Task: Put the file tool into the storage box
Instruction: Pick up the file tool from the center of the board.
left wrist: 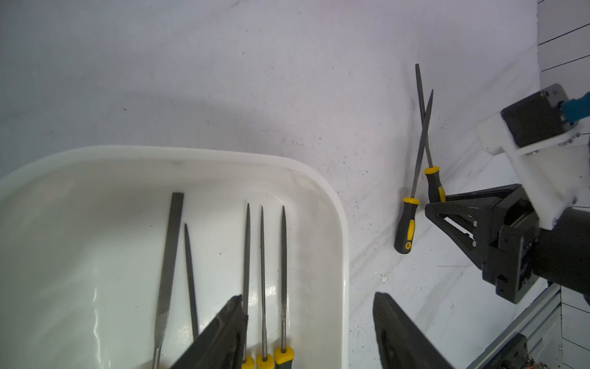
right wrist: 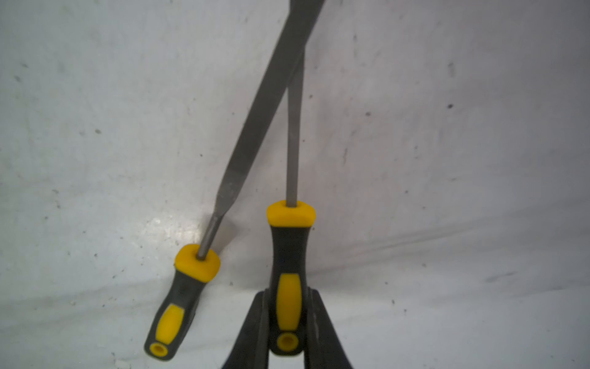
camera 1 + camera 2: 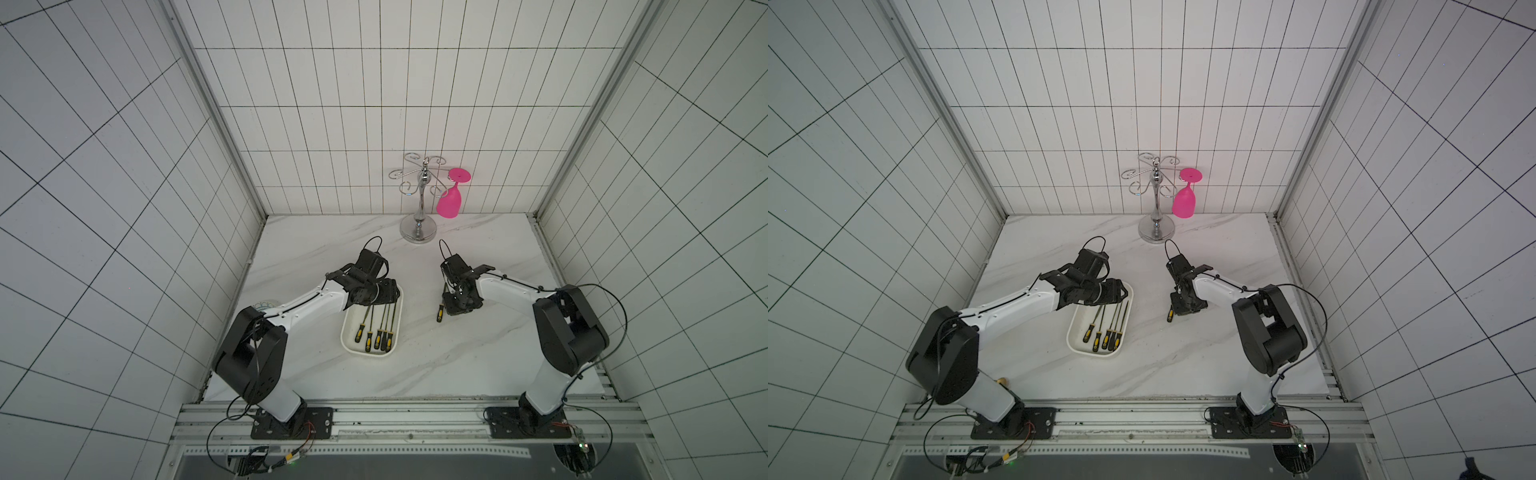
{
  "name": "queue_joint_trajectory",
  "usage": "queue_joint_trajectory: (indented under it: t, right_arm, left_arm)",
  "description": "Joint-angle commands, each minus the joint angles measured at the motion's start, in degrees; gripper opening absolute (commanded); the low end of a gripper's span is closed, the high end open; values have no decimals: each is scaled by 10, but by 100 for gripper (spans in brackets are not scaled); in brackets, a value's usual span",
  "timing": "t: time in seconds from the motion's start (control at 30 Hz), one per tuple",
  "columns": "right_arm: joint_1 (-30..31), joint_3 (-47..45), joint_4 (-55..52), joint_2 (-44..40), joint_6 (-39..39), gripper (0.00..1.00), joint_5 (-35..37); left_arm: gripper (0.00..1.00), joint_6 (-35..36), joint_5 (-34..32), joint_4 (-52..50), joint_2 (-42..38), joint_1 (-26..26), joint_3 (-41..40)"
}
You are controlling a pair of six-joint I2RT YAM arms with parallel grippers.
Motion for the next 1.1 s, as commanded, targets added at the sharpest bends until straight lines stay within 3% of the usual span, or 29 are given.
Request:
queue_joint_trajectory:
  t: [0.0, 0.2, 0.3, 0.5, 0.6, 1.07]
  right_arm:
    - [-5, -29, 51, -52, 17, 0, 32]
    - [-5, -54, 88, -97, 14, 0, 23]
    - [-5, -53, 96, -102, 5, 0, -15]
    - [0, -63, 165, -110, -2, 0, -239]
    - [15, -63, 189, -119, 0, 0, -309]
    - [80, -9, 132, -126, -70, 0, -362]
  left_arm:
    - [68, -19, 17, 53, -25, 4, -5]
    - [72, -47, 36, 110, -42, 10, -27]
    - [73, -51, 43, 118, -41, 10, -27]
    - [73, -63, 60, 154, -43, 10, -32]
    - [73, -71, 65, 176, -43, 10, -36]
    - [73, -90, 73, 215, -20, 11, -32]
